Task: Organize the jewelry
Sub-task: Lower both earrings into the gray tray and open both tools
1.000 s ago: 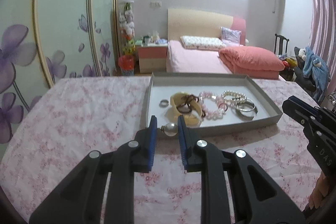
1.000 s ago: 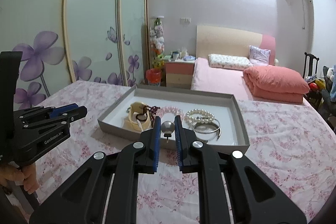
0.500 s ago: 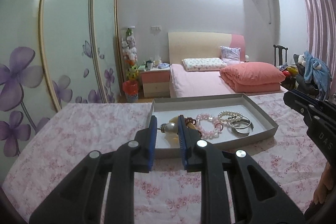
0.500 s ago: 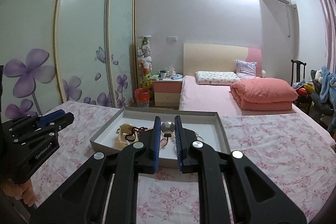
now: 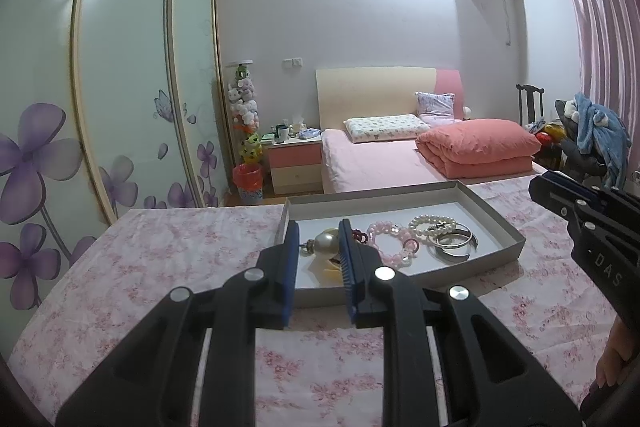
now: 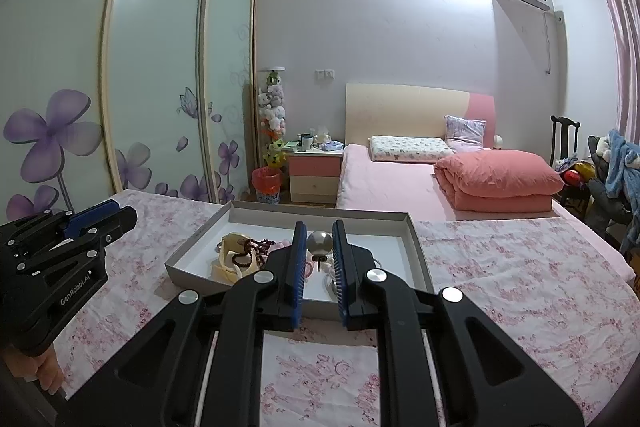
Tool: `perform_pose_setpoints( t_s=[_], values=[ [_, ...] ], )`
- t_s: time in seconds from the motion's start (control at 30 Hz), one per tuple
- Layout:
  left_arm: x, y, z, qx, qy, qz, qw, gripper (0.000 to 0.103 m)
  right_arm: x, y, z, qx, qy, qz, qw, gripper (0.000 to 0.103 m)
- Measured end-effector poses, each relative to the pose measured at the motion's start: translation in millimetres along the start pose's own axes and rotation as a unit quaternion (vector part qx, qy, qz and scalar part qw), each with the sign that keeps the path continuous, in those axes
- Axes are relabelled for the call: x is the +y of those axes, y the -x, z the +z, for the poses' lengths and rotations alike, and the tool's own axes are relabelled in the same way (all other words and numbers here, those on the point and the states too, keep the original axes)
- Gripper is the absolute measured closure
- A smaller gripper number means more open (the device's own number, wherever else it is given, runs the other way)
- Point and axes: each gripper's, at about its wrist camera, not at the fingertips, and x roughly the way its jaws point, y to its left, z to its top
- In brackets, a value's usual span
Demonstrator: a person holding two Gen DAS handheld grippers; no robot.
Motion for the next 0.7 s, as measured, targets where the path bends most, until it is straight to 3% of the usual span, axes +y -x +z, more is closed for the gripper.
perform_pose_setpoints(
  t_s=[0.7],
  values=[
    [0.2, -6.8, 1.0, 0.005, 0.008, -0.004, 0.9999, 0.083, -4.2, 0.6, 1.2, -0.007, -0.005, -0.004, 1.000, 0.089]
  ],
)
